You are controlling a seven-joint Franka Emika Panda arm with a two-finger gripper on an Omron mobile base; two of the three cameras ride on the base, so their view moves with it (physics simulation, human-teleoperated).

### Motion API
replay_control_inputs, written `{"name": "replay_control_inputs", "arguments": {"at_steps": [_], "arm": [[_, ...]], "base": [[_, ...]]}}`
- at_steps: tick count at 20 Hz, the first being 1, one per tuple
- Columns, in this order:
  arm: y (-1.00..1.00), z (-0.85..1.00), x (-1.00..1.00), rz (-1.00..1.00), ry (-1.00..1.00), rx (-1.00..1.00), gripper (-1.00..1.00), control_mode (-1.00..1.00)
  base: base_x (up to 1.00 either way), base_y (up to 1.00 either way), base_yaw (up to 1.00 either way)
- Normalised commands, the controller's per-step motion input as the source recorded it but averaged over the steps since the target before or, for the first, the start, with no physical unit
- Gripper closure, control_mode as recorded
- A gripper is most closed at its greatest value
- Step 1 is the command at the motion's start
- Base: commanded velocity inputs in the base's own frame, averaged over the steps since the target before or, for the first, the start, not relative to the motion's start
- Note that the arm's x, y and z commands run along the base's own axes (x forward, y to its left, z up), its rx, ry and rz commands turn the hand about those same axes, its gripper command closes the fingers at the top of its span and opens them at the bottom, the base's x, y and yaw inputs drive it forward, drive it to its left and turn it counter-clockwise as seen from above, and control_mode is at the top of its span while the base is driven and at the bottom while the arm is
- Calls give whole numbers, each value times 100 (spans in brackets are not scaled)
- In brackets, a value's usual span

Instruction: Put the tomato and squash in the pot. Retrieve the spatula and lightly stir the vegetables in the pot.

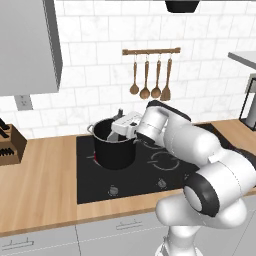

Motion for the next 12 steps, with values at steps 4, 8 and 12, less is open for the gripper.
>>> {"name": "replay_control_inputs", "arguments": {"at_steps": [4, 8, 12], "arm": [[0, -3, -1, -1, 0, 0, 100, -100], [2, -39, 0, -2, 0, -1, 100, -100], [3, -36, 0, -2, 0, -2, 100, -100]], "base": [[0, 0, 0], [0, 0, 0], [0, 0, 0]]}}
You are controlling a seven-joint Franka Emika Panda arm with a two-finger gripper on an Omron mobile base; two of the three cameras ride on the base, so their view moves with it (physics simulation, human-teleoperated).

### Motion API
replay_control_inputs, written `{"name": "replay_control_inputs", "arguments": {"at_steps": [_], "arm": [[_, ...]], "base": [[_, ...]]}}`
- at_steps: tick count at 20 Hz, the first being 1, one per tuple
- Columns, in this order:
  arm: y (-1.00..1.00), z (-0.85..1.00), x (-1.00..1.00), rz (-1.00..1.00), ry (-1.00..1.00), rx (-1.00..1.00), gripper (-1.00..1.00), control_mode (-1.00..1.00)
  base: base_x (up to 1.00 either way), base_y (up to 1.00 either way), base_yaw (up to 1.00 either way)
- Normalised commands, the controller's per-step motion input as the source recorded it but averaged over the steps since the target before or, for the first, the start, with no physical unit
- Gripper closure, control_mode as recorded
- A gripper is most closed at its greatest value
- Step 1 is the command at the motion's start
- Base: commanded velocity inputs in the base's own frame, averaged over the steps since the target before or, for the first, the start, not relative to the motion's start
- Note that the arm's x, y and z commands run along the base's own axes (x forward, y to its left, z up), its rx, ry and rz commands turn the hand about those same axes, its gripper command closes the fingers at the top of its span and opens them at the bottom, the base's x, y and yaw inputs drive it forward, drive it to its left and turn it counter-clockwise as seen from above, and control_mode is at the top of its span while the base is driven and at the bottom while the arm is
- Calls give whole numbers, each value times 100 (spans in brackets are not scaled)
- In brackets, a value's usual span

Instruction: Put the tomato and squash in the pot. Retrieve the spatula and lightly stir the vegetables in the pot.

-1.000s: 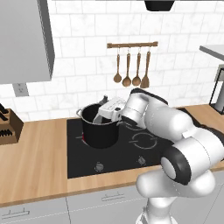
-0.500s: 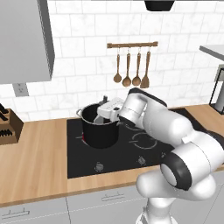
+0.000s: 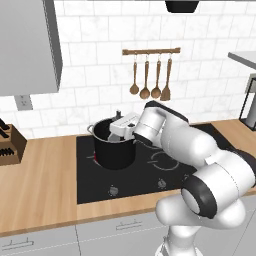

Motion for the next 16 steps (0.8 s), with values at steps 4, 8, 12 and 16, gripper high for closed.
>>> {"name": "replay_control_inputs", "arguments": {"at_steps": [4, 8, 12, 16], "arm": [[1, -32, 0, -1, 0, 0, 100, -100], [5, -27, 0, -1, 0, -4, 100, -100], [2, 38, 2, 0, 0, -17, 100, -100], [0, 7, 0, 0, 0, -1, 100, -100]], "base": [[0, 0, 0], [0, 0, 0], [0, 0, 0], [0, 0, 0]]}}
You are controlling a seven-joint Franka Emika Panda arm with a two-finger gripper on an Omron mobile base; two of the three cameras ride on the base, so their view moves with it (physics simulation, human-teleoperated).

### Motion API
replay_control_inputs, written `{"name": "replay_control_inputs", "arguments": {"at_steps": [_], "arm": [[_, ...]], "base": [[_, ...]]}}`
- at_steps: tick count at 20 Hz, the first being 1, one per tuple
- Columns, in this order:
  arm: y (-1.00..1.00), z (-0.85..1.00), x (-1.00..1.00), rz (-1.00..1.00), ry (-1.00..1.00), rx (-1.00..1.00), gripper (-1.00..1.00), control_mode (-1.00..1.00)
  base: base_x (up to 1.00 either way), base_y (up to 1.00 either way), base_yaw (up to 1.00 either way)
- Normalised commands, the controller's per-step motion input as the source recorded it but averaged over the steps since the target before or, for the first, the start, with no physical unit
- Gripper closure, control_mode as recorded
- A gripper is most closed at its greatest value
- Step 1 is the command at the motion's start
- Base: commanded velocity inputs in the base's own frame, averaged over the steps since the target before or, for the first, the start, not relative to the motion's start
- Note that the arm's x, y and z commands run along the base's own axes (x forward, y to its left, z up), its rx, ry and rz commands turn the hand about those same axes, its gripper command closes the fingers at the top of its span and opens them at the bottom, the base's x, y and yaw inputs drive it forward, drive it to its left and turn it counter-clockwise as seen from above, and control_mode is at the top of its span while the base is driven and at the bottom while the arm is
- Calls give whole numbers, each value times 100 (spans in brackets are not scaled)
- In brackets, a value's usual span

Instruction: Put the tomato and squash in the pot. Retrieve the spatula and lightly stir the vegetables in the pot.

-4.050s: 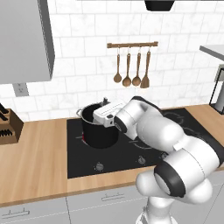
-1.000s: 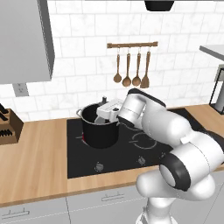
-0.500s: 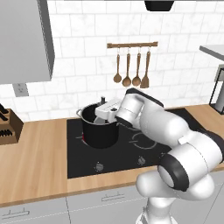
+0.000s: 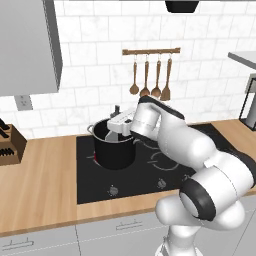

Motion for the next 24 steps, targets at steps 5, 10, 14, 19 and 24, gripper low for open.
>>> {"name": "replay_control_inputs", "arguments": {"at_steps": [5, 10, 14, 19, 24], "arm": [[0, -1, 0, 0, 0, 2, 100, -100], [0, -23, 0, -1, -2, 0, 100, -100], [0, -37, 0, -3, -8, 0, 100, -100], [0, -21, 0, -1, -8, 0, 100, -100], [0, -2, 0, 0, -1, 0, 100, -100]], "base": [[0, 0, 0], [0, 0, 0], [0, 0, 0], [0, 0, 0], [0, 0, 0]]}}
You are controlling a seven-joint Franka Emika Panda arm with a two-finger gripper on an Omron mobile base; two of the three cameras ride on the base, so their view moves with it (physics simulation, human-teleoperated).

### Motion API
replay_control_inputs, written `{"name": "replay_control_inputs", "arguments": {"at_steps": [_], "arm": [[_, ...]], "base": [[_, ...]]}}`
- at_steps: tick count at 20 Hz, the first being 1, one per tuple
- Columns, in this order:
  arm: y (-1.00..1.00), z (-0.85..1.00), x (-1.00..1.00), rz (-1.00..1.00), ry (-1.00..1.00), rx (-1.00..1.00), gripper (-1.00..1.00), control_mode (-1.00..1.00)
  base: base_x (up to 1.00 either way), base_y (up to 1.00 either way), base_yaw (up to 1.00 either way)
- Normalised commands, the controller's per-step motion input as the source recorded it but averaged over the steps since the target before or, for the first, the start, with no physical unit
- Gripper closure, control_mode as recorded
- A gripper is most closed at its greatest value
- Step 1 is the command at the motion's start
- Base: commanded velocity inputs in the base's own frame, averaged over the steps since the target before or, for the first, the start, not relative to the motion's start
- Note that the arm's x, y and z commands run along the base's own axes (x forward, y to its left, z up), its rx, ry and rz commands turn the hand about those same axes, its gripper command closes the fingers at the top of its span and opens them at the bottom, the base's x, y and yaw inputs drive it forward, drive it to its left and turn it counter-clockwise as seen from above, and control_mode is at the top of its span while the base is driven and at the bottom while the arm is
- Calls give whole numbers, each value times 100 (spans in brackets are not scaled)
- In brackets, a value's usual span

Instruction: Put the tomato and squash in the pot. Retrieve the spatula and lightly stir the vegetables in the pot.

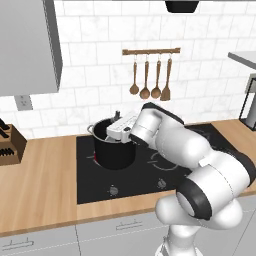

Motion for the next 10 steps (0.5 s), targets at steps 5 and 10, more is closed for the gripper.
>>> {"name": "replay_control_inputs", "arguments": {"at_steps": [5, 10], "arm": [[0, 0, 0, 0, 0, 0, 100, -100], [0, 0, 1, 0, 0, 0, 100, -100]], "base": [[0, 0, 0], [0, 0, 0]]}}
